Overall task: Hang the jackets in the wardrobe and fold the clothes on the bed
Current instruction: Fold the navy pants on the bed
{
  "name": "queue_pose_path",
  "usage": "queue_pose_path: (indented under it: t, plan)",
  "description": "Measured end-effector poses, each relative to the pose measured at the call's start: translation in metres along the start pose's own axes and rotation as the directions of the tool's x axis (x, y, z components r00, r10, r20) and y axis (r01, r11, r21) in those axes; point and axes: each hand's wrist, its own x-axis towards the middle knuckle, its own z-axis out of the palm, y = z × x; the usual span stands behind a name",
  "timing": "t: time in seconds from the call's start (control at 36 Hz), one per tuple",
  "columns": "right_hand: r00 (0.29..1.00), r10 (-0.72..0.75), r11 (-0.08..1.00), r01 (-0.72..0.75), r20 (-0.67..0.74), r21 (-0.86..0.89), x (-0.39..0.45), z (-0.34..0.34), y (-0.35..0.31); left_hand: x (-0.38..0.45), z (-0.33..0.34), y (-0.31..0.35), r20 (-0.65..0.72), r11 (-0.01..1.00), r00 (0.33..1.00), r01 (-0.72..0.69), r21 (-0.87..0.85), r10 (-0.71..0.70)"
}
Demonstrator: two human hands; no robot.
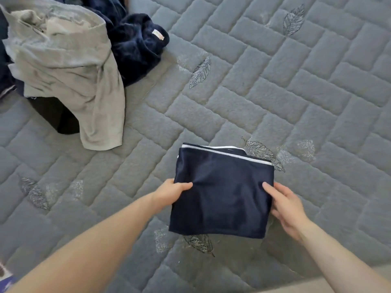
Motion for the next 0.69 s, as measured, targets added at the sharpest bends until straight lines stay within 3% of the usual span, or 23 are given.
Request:
queue_pose_path:
  t: [0.14,0.28,0.47,0.61,0.69]
  plan:
    - [0.998,0.022,0.928,0.003,0.061,-0.372,0.001,-0.009,0.023,-0.012,0.014,-0.044,-0.01,0.999,0.999,0.038,-0.032,-0.038]
    - [0.996,-0.083,0.908,0.087,0.028,-0.409,-0.001,0.008,0.024,-0.01,0.023,-0.051,-0.224,0.997,0.972,-0.072,-0.014,0.067]
    - [0.969,-0.229,0.908,0.248,0.095,-0.338,-0.021,0.032,0.01,-0.015,0.028,-0.054,-0.25,0.994,0.962,-0.109,0.021,0.111]
    - [0.912,-0.387,0.785,0.402,0.134,-0.472,-0.05,0.057,-0.006,-0.029,0.031,-0.054,-0.268,0.989,0.952,-0.143,0.039,0.148]
    - [0.876,-0.425,0.707,0.478,0.228,-0.521,-0.067,0.079,-0.006,-0.037,0.031,-0.053,-0.38,0.97,0.893,-0.235,0.063,0.241]
